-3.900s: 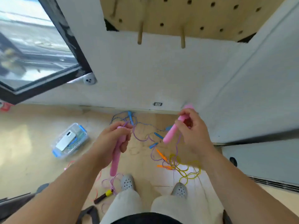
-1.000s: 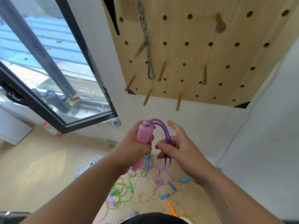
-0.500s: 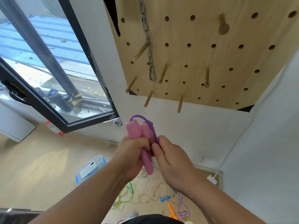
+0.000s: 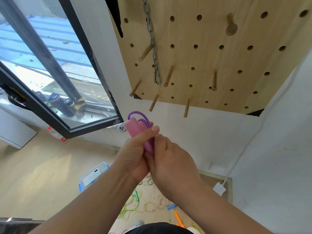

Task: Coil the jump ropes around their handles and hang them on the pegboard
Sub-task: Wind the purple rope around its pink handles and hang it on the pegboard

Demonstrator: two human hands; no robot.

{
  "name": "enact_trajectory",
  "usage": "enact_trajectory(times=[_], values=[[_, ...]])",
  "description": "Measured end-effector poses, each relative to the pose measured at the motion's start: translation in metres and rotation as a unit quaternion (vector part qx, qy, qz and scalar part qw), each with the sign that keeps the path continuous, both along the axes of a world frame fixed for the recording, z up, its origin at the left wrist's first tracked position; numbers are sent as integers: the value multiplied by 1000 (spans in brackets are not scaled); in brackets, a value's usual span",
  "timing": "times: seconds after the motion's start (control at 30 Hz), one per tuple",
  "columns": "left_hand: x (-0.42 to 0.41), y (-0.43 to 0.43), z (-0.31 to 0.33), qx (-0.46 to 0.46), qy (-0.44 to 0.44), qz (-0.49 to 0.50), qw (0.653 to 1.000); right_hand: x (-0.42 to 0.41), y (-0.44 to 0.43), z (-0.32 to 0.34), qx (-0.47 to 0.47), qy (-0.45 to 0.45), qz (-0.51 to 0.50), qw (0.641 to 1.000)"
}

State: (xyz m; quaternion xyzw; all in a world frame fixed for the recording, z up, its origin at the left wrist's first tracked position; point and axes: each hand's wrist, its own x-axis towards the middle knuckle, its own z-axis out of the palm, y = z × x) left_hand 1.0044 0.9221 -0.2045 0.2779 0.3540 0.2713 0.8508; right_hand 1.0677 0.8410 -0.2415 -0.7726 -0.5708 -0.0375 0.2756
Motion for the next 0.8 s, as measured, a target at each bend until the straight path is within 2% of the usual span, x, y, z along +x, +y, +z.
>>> enact_trajectory(times=[0.1, 0.17, 0.27, 0.37, 0.43, 0.63, 0.73, 0.8], values=[[2, 0, -3, -6, 43, 26, 999, 0, 1, -1, -20, -25, 18, 999], [1, 3, -6, -12, 47, 31, 998, 1, 1, -2, -18, -6, 45, 999], [-1, 7, -7, -10, 8, 7, 1000, 7, -1, -2, 6, 111, 81, 991], [-4, 10, -8, 1, -57, -4, 998, 17, -7, -7, 57, 216, 48, 974], [-7, 11, -11, 0, -79, 3, 997, 21, -11, -9, 78, 250, 30, 965], [-10, 2, -7, -1, -119, -1, 993, 13, -16, 0, 147, 257, 26, 955], [-10, -6, -8, -55, -137, -45, 988, 0, -18, 7, 172, 250, 61, 951], [-10, -10, -9, -47, -119, -74, 989, -10, -18, 8, 167, 251, 76, 950]])
